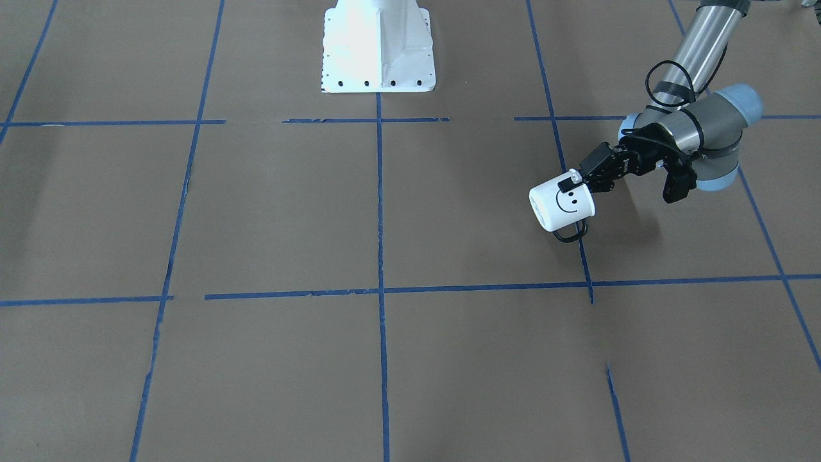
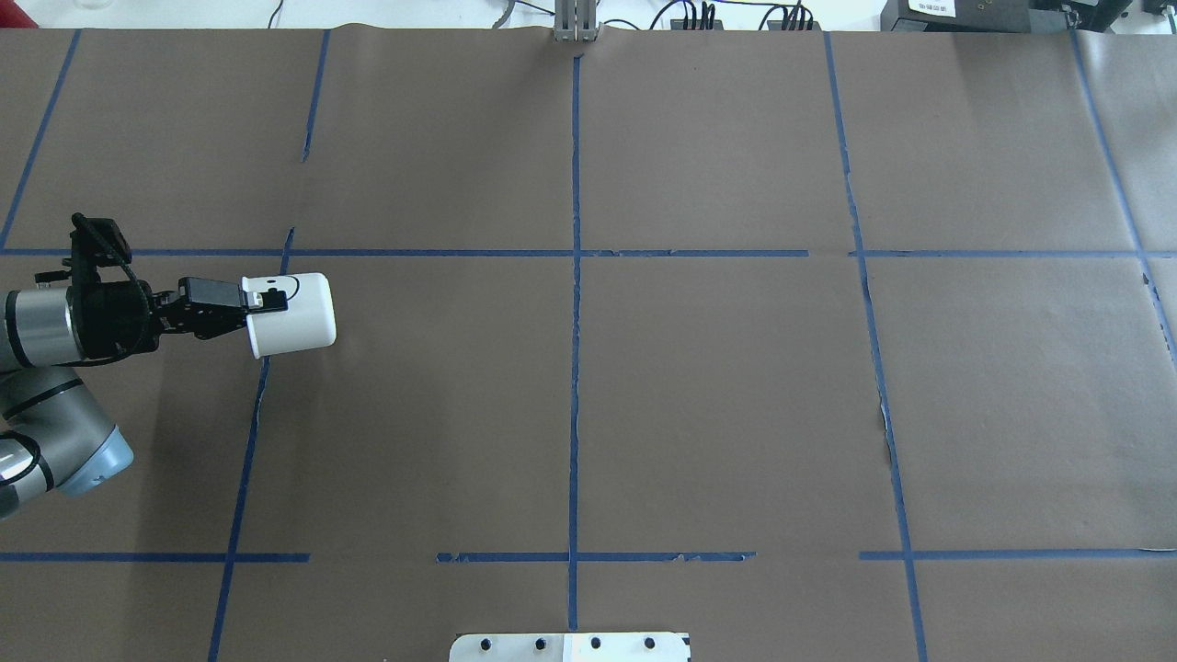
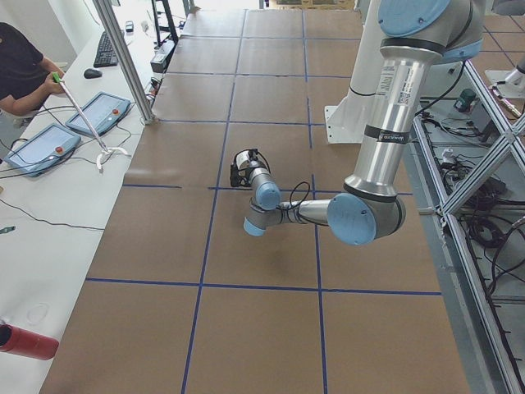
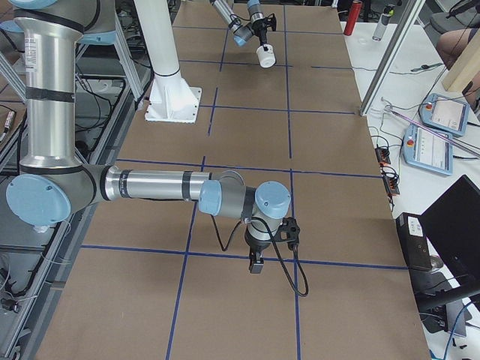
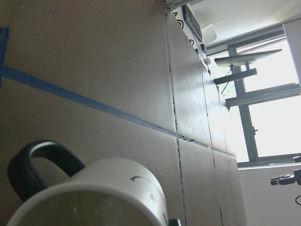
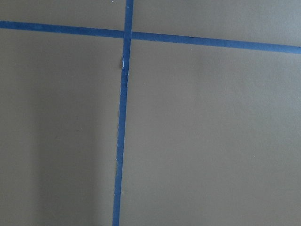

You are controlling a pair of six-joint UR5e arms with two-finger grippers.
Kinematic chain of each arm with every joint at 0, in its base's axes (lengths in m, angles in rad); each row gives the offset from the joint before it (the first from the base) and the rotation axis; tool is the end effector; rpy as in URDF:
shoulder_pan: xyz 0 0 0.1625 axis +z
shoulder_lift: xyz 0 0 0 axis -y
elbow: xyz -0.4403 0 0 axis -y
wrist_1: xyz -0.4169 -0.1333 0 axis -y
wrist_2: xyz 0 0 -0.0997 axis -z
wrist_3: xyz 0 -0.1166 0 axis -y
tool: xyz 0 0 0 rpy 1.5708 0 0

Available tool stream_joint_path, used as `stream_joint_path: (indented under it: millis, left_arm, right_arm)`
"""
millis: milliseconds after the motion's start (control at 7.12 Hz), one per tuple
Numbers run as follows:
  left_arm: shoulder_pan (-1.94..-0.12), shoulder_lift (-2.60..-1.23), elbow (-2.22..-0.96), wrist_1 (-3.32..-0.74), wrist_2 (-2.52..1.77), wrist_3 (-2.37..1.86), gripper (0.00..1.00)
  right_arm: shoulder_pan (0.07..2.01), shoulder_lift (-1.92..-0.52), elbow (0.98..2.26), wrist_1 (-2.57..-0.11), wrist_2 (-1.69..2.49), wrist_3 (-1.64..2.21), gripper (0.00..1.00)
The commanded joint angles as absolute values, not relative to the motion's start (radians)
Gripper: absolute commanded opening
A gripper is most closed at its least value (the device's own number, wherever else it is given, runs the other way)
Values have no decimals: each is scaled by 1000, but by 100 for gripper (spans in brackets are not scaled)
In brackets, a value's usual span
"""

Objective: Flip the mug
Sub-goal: 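Close the left gripper on the white mug's rim, then lift the mug with the left gripper and rotate it upright toward the table center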

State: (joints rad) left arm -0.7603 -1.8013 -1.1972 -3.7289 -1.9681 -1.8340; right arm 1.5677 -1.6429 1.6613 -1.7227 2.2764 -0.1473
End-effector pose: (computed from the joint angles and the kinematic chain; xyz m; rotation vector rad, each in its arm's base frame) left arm 0.3504 -0.4550 0.5144 0.2421 1.9730 -0.2638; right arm 0.0562 -0.4723 0.6952 -0.0768 -0.7121 -0.0968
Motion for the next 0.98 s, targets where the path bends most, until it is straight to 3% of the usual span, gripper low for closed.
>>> stream_joint_path:
  millis: [0,421,842]
  left_arm:
    - [-770,-1804,-1317,-3527,-1976,-1858,0]
    - [-765,-1902,-1523,-2980,-1973,-1845,0]
    - [-739,-2182,-1562,-2306,-1965,-1751,0]
  right_arm:
    - [1568,-1643,1661,-1723,2276,-147,100]
    - [1568,-1643,1661,-1723,2276,-147,100]
    - [1568,-1643,1661,-1723,2276,-147,100]
